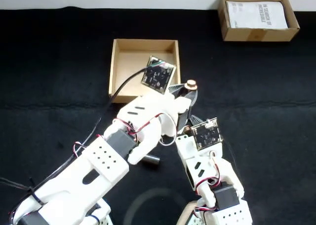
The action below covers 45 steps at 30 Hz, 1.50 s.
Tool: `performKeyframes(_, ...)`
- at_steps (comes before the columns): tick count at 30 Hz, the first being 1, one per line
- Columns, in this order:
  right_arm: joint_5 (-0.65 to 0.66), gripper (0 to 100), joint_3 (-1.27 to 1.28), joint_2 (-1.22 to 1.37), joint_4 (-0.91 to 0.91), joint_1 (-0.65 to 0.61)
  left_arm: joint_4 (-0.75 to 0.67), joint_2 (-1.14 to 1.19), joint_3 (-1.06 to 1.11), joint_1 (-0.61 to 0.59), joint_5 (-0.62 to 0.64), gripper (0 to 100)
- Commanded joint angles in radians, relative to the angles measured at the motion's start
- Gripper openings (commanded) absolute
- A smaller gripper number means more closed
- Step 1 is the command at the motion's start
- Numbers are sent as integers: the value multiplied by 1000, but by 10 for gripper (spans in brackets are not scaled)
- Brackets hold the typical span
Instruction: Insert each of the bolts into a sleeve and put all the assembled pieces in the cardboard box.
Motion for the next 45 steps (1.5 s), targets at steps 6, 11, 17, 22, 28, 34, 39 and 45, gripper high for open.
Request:
performKeyframes(6, 0, 7, 13, -5, -18, 10, -68, -1, 65, -7, -8, 8)
performKeyframes(11, 0, 7, 15, -5, -18, 12, -69, -2, 65, -44, -8, 8)
performKeyframes(17, 0, 7, 15, -5, -18, 12, -133, -2, 70, -68, -8, 8)
performKeyframes(22, 0, 7, 15, -5, -18, 12, -160, -1, 76, -61, 2, 8)
performKeyframes(28, 0, 7, 16, -5, -18, 12, -267, -1, 131, -59, 0, 8)
performKeyframes(34, 0, 7, 16, -5, -18, 13, -264, -10, 165, -42, 0, 8)
performKeyframes(39, 0, 7, 16, -5, -21, 59, -262, -48, 216, -42, 2, 8)
performKeyframes(45, 2, 7, 18, -4, -21, 122, -199, -252, 331, 38, -6, 8)
